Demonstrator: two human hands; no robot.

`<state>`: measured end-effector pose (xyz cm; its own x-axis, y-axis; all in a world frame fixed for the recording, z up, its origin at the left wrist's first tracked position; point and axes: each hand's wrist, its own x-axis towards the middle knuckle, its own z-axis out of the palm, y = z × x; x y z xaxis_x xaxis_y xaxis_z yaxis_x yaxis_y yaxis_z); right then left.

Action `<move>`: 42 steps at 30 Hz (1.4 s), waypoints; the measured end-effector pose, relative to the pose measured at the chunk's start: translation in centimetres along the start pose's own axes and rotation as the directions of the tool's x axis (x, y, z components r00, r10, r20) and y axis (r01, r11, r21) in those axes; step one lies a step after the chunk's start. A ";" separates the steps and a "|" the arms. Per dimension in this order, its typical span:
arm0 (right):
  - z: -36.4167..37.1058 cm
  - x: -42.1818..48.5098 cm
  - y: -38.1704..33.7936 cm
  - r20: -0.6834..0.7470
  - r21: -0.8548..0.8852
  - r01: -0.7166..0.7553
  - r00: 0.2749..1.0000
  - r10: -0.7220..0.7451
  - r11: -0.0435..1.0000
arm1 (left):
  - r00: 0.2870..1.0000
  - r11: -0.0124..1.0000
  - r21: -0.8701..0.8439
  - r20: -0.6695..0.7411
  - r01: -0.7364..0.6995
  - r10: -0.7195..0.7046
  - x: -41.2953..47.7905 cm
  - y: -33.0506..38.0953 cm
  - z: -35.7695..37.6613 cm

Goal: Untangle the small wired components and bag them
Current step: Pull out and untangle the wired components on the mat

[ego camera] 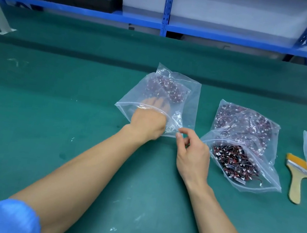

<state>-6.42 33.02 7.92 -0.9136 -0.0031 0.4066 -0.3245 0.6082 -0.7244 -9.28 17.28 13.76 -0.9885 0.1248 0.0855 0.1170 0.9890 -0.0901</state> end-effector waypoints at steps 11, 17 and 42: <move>0.4 0.3 0.2 0.030 0.110 0.017 0.999 -0.020 0.994 | 0.992 0.991 -0.063 0.061 0.118 -0.114 5.3 -1.1 0.2; 0.3 0.1 0.3 0.031 0.094 0.001 1.000 -0.004 0.996 | 0.989 0.983 -0.105 0.041 0.149 -0.145 5.0 -1.1 0.8; 0.2 0.0 -0.2 -0.004 0.114 0.033 0.999 -0.033 0.993 | 0.995 0.977 -0.201 0.088 0.071 -0.054 4.6 -2.6 1.1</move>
<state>-6.37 32.75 7.98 -0.9014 -0.0201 0.4326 -0.3805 0.5137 -0.7689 -14.25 15.19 13.30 -0.9980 0.0639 0.0030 0.0638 0.9910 0.1179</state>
